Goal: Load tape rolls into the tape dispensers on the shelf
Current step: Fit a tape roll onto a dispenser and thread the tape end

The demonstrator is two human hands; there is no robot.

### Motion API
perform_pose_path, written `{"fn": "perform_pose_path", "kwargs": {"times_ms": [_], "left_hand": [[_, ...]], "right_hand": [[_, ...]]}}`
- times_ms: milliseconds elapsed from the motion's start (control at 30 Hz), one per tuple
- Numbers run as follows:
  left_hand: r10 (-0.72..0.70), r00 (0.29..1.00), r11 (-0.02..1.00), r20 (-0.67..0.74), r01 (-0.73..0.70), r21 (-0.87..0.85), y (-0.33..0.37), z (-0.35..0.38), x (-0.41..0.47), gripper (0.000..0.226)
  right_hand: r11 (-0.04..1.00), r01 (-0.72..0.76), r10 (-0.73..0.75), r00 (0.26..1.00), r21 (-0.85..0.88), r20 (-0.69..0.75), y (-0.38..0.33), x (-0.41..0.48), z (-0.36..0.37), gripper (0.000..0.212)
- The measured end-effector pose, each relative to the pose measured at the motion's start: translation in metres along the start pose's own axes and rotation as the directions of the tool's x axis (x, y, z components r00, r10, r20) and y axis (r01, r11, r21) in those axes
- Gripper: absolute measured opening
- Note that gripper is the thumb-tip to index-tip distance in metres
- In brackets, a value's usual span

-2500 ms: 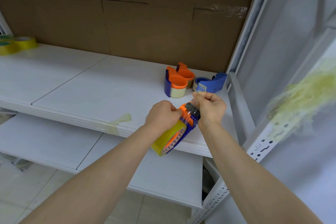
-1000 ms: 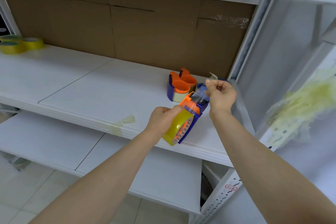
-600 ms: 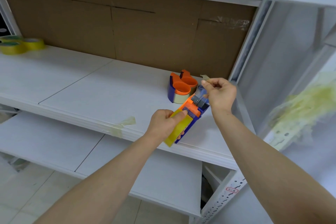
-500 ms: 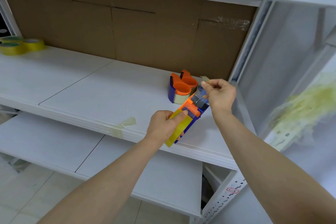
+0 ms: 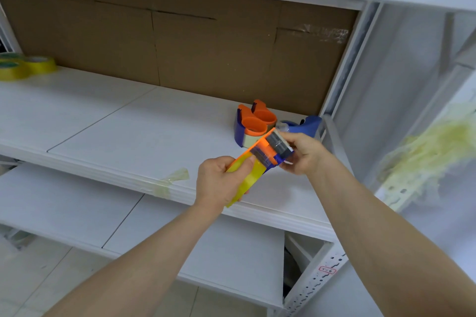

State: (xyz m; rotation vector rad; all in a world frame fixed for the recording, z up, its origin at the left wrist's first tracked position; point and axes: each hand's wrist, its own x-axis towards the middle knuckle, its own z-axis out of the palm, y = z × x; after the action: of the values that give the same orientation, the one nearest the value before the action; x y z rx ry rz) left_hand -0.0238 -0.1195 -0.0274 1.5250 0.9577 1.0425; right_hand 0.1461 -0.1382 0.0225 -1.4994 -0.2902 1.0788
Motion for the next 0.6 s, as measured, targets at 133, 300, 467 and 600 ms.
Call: {"fn": "perform_pose_path", "kwargs": {"times_ms": [133, 300, 467, 600], "left_hand": [[0.059, 0.998, 0.998, -0.036, -0.060, -0.036, 0.005, -0.001, -0.003, 0.055], [0.041, 0.996, 0.993, -0.082, -0.049, -0.105, 0.011, -0.002, -0.005, 0.044], [0.071, 0.992, 0.992, -0.101, -0.080, -0.095, 0.012, -0.008, -0.006, 0.043], [0.117, 0.984, 0.989, -0.135, -0.128, -0.077, 0.013, -0.013, -0.008, 0.056]], "right_hand": [[0.961, -0.147, 0.131, 0.988, 0.233, 0.083, 0.007, -0.003, 0.003, 0.011], [0.917, -0.165, 0.141, 0.986, 0.363, 0.091, 0.007, -0.006, 0.012, 0.015], [0.919, -0.164, 0.137, 0.986, 0.359, 0.100, 0.006, -0.007, 0.017, 0.017], [0.913, -0.157, 0.125, 0.986, 0.376, 0.108, 0.006, -0.009, 0.024, 0.018]]}}
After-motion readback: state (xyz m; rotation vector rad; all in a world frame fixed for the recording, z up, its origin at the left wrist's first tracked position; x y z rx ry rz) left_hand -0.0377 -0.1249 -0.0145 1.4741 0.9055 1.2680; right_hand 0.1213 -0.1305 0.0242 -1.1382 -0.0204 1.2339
